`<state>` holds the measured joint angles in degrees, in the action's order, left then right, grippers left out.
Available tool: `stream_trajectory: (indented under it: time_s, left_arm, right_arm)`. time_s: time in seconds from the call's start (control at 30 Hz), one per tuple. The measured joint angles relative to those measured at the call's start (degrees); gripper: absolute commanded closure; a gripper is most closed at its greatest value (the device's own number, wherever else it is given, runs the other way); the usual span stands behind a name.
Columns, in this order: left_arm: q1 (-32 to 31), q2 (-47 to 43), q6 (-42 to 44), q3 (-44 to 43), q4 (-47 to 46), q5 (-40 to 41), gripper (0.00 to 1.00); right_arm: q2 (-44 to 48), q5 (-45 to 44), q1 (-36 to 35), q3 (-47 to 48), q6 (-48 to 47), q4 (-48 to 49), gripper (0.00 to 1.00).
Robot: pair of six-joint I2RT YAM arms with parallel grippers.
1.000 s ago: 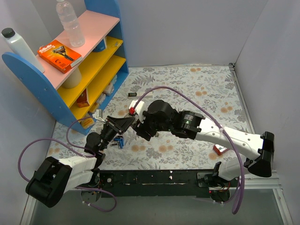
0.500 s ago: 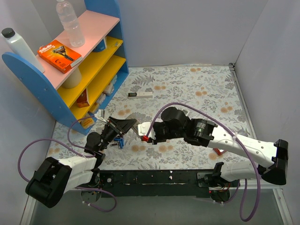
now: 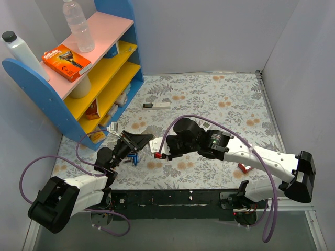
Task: Load the batteries into the remote control
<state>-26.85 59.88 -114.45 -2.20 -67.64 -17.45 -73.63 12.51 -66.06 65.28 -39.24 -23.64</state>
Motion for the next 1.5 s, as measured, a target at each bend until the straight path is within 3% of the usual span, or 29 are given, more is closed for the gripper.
stream_trajectory:
  time_s: [0.77, 1.5]
  left_arm:
    - [0.02, -0.76, 0.07, 0.00, 1.03, -0.83, 1.00]
    - [0.83, -1.62, 2.71, 0.02, 4.28, -0.59, 1.00]
  right_arm:
    - [-3.34, 2.08, 0.85, 1.07, 0.31, 0.20, 0.80]
    - [-7.26, 6.32, 3.76, 1.73, 1.49, 1.66, 0.83]
